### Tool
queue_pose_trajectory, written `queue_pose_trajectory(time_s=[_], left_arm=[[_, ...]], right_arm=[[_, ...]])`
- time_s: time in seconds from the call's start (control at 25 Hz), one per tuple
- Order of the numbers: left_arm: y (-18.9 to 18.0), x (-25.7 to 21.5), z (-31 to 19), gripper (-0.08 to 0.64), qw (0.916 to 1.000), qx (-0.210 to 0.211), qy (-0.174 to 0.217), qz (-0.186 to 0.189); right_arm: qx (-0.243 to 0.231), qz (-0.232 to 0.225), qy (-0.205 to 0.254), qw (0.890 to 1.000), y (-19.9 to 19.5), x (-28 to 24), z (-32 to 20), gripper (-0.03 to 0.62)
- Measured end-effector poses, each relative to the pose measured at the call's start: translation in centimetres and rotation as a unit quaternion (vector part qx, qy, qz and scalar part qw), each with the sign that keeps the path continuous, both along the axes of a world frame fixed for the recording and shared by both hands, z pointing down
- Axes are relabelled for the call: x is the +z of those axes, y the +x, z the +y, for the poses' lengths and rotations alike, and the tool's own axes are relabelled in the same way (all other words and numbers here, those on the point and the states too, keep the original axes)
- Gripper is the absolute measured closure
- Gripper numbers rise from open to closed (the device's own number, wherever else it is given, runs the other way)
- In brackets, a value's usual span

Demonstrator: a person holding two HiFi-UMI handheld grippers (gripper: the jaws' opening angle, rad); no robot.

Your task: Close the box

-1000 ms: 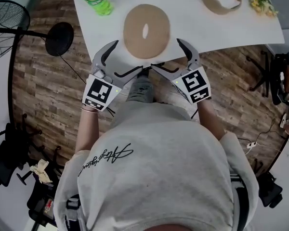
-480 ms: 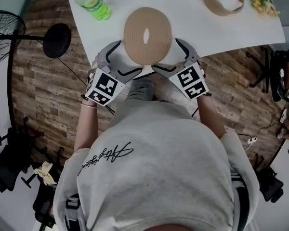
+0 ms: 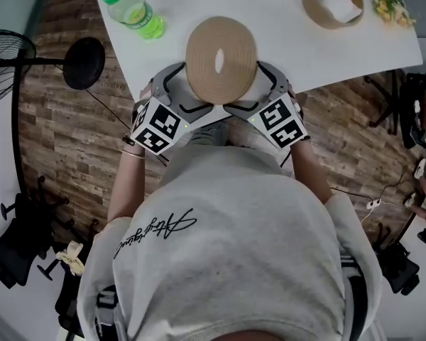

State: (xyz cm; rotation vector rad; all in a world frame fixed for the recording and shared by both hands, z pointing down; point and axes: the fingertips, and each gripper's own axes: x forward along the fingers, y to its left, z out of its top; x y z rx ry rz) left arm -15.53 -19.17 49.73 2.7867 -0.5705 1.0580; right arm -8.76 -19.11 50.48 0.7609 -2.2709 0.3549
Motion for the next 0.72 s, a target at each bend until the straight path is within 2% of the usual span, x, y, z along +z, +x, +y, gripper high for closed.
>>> queue_pose_trajectory(time_s=[0.2,0.44,0.72], left_arm=[[0.2,0.0,-0.6,0.071,0.9999,-0.013,-0.005,0.001],[0.5,-1.0,-2.4,0.071,0.9991,-0.034,0.002,0.024],[2.1,-4.3,-4.8,0.071,0.9973,-0.002,0.04,0.062]], right_arm=[[0.015,0.001,0.006,1.0,-0.2,-0.1,-0.7,0.015],[0.009,0.021,0.06,0.998,-0.1,-1.9,-2.7,0.021],[0.04,0.006,0.102,0.994,1.5,-5.2,-4.7,0.023]])
